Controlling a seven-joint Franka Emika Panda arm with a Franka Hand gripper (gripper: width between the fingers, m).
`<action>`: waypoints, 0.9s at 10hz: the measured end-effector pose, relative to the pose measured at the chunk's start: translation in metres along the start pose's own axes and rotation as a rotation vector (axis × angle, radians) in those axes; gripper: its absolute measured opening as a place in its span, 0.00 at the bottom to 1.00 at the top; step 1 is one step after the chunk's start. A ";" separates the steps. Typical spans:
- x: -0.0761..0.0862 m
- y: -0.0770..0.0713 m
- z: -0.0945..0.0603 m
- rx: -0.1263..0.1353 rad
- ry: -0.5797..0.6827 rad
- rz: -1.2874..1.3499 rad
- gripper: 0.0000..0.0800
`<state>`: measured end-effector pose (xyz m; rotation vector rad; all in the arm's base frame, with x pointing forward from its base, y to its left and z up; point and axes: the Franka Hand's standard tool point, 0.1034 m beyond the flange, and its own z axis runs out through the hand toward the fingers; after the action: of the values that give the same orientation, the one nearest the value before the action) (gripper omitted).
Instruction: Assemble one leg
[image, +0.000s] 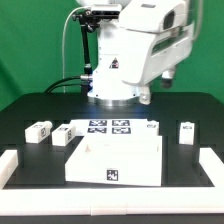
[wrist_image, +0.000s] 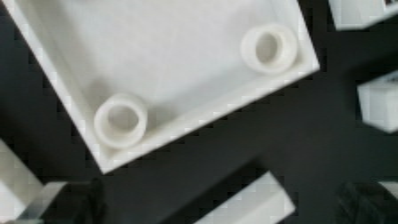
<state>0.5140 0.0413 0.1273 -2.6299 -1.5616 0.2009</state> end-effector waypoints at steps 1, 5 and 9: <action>-0.014 0.002 0.009 0.005 0.030 -0.054 0.81; -0.034 0.008 0.023 0.014 0.091 -0.060 0.81; -0.055 0.004 0.045 0.002 0.108 -0.155 0.81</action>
Offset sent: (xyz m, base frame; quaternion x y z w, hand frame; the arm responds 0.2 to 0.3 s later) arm 0.0000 0.0000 0.0000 0.0000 0.0000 0.0000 1.0000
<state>0.4851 -0.0089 0.0866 -2.4581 -1.7163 0.0498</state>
